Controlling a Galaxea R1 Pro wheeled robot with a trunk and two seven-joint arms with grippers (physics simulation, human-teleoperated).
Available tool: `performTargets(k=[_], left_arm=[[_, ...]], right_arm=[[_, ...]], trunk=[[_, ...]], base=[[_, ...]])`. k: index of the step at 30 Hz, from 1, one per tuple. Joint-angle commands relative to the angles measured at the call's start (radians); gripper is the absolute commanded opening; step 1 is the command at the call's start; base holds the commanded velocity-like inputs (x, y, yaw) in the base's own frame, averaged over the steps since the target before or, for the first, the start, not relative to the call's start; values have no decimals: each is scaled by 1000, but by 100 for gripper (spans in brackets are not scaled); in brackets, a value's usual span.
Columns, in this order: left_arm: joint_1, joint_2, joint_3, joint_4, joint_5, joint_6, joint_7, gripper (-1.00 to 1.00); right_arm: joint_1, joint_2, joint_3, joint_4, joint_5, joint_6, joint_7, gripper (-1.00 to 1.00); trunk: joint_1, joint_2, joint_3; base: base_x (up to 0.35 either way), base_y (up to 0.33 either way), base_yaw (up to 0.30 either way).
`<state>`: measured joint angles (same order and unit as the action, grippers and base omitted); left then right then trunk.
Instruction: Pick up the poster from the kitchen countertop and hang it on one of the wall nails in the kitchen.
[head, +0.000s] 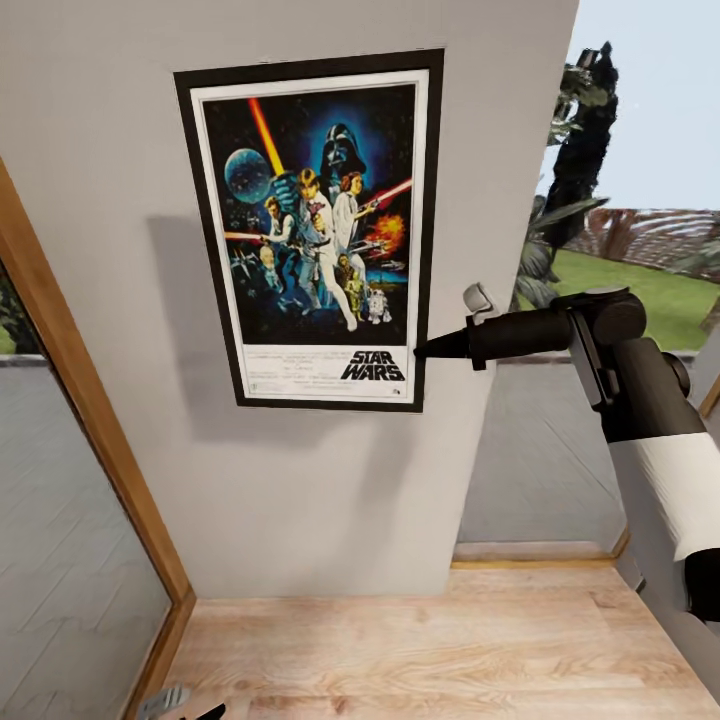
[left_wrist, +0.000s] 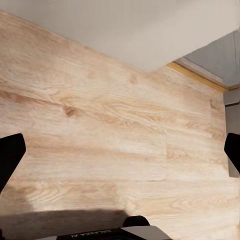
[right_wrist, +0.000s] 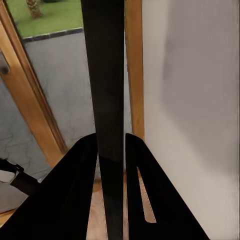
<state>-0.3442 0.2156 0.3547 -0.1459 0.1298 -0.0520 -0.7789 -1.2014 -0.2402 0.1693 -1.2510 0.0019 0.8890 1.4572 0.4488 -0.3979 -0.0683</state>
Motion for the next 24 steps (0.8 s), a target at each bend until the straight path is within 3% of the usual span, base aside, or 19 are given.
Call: performTargets(k=[1, 10, 24], left_arm=[[-1, 1, -8, 2, 10, -5, -2, 100], [-1, 1, -8, 2, 10, -5, -2, 100], [-1, 1, -8, 2, 10, -5, -2, 100]], right_arm=[[-1, -1, 1, 0, 0, 13, 5, -100], [-1, -1, 1, 0, 0, 13, 5, -100], [-1, -1, 1, -1, 0, 13, 5, -100]], trunk=[[1, -2, -2], [1, -2, -2], [1, -2, -2]], base=[[332, 0, 0], [305, 0, 0], [33, 0, 0]])
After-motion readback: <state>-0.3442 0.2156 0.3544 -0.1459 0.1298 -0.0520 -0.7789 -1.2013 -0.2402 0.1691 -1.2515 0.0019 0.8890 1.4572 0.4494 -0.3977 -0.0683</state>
